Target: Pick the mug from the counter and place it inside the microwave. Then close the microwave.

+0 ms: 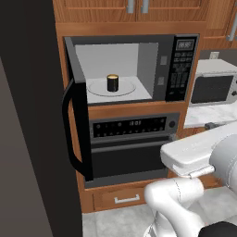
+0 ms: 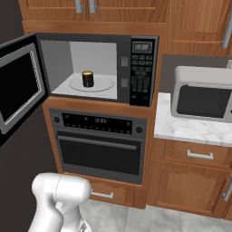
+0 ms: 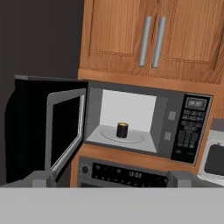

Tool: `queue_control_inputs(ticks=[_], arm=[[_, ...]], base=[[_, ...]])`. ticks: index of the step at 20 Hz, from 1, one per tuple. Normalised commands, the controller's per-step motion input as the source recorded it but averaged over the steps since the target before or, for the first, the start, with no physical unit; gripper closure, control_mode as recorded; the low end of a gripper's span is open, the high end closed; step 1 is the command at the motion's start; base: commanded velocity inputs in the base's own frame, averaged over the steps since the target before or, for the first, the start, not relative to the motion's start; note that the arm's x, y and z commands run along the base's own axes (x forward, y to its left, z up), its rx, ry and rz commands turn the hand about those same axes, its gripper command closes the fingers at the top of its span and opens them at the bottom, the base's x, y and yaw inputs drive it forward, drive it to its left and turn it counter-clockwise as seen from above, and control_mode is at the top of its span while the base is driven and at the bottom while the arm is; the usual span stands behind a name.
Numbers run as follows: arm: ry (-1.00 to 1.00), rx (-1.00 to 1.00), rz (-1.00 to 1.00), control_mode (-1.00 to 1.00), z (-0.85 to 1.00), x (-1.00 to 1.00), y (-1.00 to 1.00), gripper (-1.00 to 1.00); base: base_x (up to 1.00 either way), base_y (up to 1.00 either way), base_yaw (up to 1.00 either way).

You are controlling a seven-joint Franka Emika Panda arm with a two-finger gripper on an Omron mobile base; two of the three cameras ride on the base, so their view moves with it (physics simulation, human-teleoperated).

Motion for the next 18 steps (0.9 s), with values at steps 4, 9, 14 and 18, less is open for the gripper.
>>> queue_control_inputs(ticks=[4, 9, 14, 18], arm=[[-0.19, 0.04, 0.01, -1.00, 0.00, -0.34, 0.47, -1.00], [-0.12, 0.00, 0.00, -1.00, 0.00, -0.03, 0.44, -1.00], [-0.03, 0.00, 0.00, -1.00, 0.00, 0.05, 0.38, -1.00], [0.00, 0.00, 0.00, -1.00, -0.01, 0.28, 0.34, -1.00]], base=[[0.00, 0.00, 0.00], [0.00, 0.00, 0.00], [0.00, 0.00, 0.00], [0.00, 0.00, 0.00]])
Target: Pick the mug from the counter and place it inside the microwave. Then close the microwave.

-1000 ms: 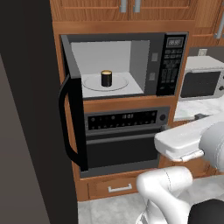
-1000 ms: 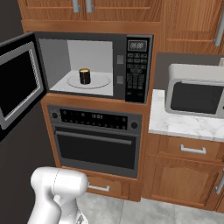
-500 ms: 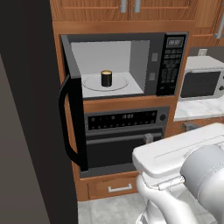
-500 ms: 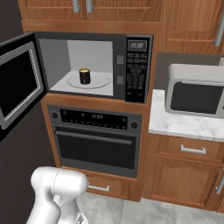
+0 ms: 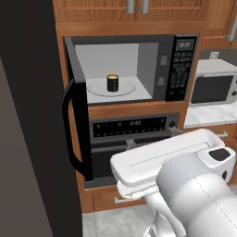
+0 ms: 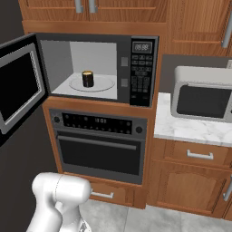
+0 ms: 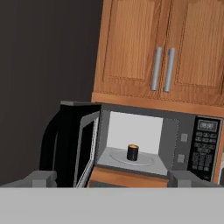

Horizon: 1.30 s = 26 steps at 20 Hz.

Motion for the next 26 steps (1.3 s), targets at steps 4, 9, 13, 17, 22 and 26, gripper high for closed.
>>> queue_control_inputs(ticks=[4, 9, 13, 17, 22, 26], arm=[[0.00, 0.00, 0.00, -1.00, -0.06, 0.34, 0.30, -1.00], [0.00, 0.00, 0.00, -1.00, 0.00, 0.31, 0.31, -1.00], [0.00, 0.00, 0.00, -1.00, 0.00, 0.34, 0.16, -1.00], [0.00, 0.00, 0.00, -1.00, 0.00, 0.27, 0.17, -1.00], [-0.03, 0.00, 0.00, -1.00, 0.00, 0.00, 0.10, -1.00], [-0.01, 0.00, 0.00, -1.00, 0.00, 0.03, 0.02, -1.00]], base=[[0.00, 0.00, 0.00], [0.00, 0.00, 0.00], [0.00, 0.00, 0.00], [0.00, 0.00, 0.00], [0.00, 0.00, 0.00], [0.00, 0.00, 0.00]])
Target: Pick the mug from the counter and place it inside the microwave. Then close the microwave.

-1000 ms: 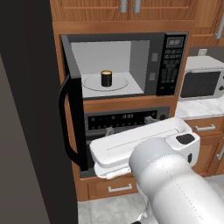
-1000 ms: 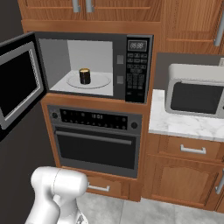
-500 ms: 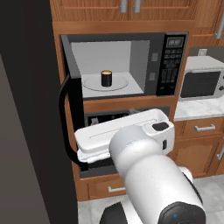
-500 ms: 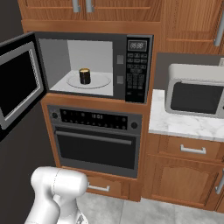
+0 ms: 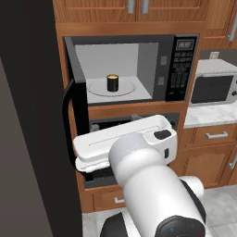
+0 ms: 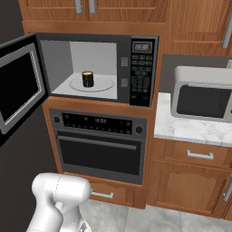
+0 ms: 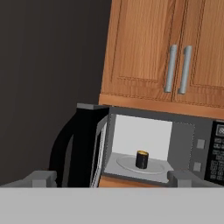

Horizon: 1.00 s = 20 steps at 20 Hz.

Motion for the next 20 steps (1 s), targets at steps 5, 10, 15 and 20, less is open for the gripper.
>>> queue_control_inputs(ticks=[5, 10, 15, 20], arm=[[0.00, 0.00, 0.00, -1.00, -0.07, 0.24, 0.00, -1.00], [0.00, 0.00, 0.00, -1.00, -0.02, 0.20, 0.01, -1.00], [0.00, 0.00, 0.00, -1.00, 0.00, 0.09, 0.10, -1.00], [0.00, 0.00, 0.01, -1.00, 0.00, 0.15, 0.18, -1.00]], base=[[0.00, 0.00, 0.00], [0.00, 0.00, 0.00], [0.00, 0.00, 0.00], [0.00, 0.00, 0.00]])
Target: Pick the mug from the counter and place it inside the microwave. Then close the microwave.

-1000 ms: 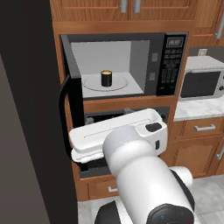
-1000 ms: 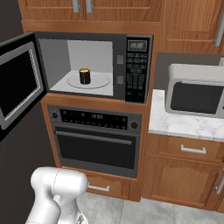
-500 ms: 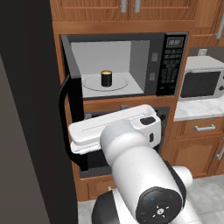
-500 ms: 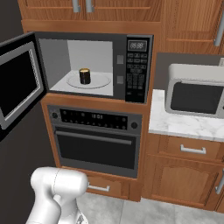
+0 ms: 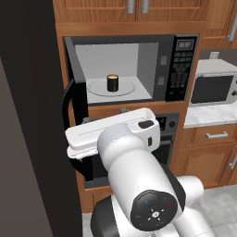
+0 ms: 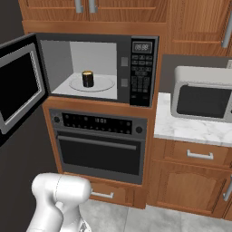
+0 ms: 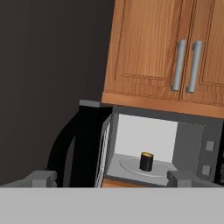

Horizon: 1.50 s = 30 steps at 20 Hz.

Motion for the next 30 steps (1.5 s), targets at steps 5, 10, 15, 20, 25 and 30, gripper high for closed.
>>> queue_control_inputs(ticks=[5, 10, 15, 20, 25, 30], arm=[[0.00, 0.00, 0.01, -1.00, 0.00, 0.17, 0.09, -1.00], [0.00, 0.00, 0.00, -1.00, 0.00, 0.24, 0.00, -1.00], [0.01, 0.00, 0.00, -1.00, -0.03, 0.23, 0.10, -1.00], [0.00, 0.00, 0.00, -1.00, -0.06, 0.11, 0.17, -1.00], [0.00, 0.00, 0.00, -1.00, -0.06, 0.08, 0.23, -1.00], [0.00, 0.00, 0.00, -1.00, -0.01, 0.21, 0.08, -1.00]], base=[[0.00, 0.00, 0.00], [0.00, 0.00, 0.00], [0.00, 0.00, 0.00], [0.00, 0.00, 0.00], [0.00, 0.00, 0.00], [0.00, 0.00, 0.00]])
